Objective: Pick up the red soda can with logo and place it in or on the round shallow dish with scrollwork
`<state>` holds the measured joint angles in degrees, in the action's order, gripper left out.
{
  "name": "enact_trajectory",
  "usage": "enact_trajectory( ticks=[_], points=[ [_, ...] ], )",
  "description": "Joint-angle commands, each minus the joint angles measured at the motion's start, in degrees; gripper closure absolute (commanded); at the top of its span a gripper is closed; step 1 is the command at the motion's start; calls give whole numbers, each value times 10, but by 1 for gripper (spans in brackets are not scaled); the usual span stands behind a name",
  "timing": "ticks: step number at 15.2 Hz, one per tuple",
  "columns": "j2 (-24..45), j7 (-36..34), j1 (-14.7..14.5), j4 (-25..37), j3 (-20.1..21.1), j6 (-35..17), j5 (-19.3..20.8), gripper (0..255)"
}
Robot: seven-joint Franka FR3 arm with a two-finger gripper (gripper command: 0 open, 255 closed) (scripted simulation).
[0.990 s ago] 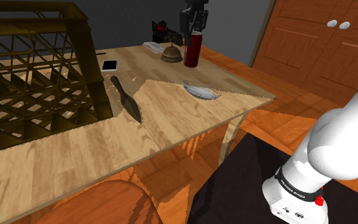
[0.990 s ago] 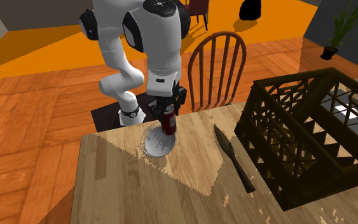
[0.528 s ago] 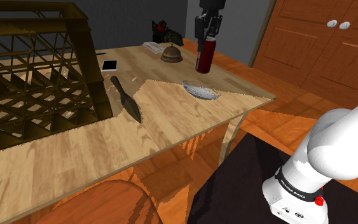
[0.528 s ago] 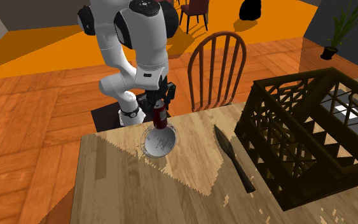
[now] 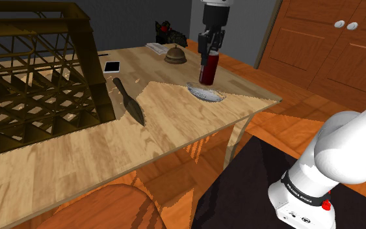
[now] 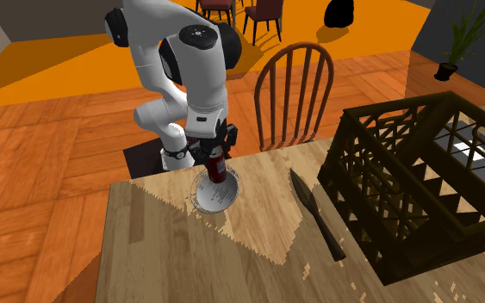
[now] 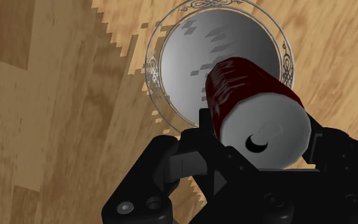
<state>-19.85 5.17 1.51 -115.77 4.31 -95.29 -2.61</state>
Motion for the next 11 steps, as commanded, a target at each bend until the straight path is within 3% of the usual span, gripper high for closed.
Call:
enact_trajectory(
  ticks=[1, 6, 11],
  points=[
    [-1, 0, 0, -16, 1, -15, 0, 255],
    [-4, 1, -1, -58, 2, -55, -1, 255],
    [-4, 1, -1, -58, 2, -55, -1, 255]
  ],
)
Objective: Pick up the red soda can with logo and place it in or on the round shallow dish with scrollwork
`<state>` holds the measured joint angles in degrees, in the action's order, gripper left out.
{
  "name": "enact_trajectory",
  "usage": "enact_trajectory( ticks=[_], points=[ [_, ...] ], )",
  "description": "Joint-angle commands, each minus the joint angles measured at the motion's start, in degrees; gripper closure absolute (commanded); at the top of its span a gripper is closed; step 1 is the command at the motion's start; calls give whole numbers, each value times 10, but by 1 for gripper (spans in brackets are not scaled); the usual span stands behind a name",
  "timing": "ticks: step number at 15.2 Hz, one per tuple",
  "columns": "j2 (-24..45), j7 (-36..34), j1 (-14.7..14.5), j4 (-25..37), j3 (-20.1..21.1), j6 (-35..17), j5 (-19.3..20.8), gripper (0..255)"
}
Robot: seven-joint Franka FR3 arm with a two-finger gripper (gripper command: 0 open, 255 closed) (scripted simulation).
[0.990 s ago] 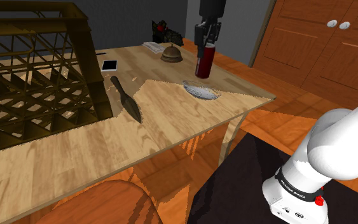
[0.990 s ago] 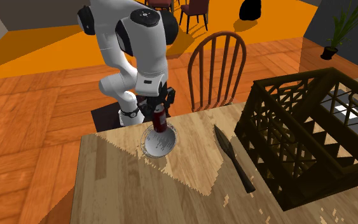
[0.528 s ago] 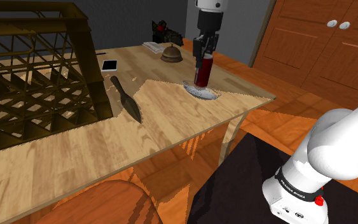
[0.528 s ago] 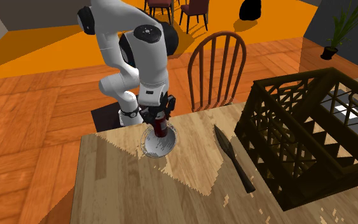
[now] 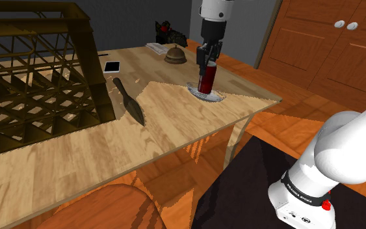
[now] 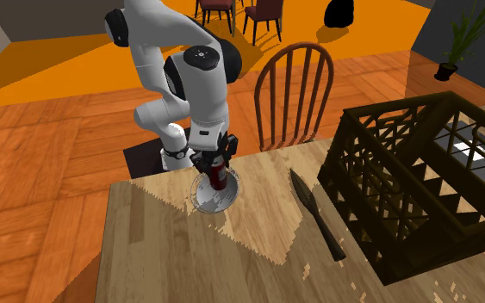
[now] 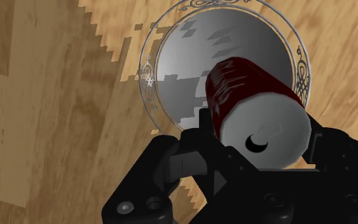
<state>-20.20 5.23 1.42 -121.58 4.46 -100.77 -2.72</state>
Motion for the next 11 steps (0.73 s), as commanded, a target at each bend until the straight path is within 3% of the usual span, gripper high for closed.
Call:
enact_trajectory(
  ticks=[1, 3, 4, 9, 11],
  points=[
    [0, 0, 0, 0, 0, 0, 0, 255],
    [0, 0, 0, 0, 0, 0, 0, 255],
    [0, 0, 0, 0, 0, 0, 0, 0],
    [0, 0, 0, 0, 0, 0, 0, 0],
    [2, 0, 1, 41, -1, 38, 1, 0]
  ],
)
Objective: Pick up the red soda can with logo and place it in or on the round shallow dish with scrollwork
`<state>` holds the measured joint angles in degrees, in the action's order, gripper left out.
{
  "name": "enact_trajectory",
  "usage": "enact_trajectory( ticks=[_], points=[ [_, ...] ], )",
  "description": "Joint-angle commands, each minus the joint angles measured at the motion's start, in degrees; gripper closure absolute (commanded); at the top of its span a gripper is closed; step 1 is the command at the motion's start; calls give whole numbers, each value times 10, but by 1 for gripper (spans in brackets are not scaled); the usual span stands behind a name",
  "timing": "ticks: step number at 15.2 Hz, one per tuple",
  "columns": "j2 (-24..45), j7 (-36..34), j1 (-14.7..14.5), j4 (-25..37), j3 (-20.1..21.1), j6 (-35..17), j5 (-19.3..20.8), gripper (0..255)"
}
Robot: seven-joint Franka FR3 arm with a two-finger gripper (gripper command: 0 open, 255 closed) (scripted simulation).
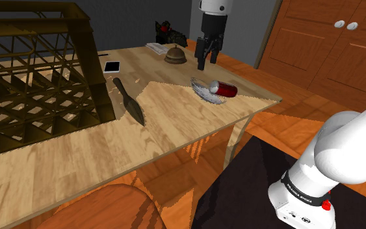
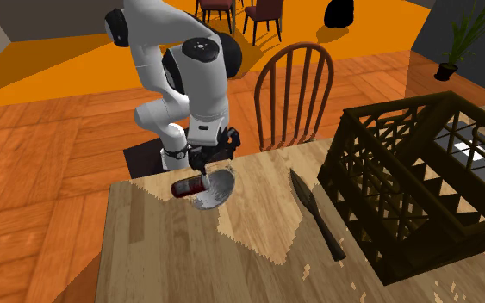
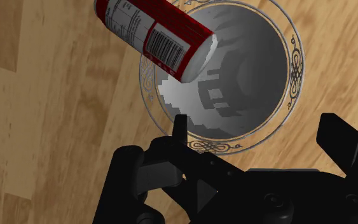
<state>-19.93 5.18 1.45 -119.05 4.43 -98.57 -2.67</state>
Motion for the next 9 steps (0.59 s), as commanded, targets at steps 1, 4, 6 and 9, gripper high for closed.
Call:
enact_trajectory(
  ticks=[1, 4, 6, 9],
  points=[
    [2, 0, 1, 37, -1, 35, 1, 0],
    [5, 0, 1, 54, -2, 50, 1, 0],
    [5, 0, 1, 54, -2, 50, 1, 0],
    [5, 0, 1, 55, -2, 50, 1, 0]
  ],
)
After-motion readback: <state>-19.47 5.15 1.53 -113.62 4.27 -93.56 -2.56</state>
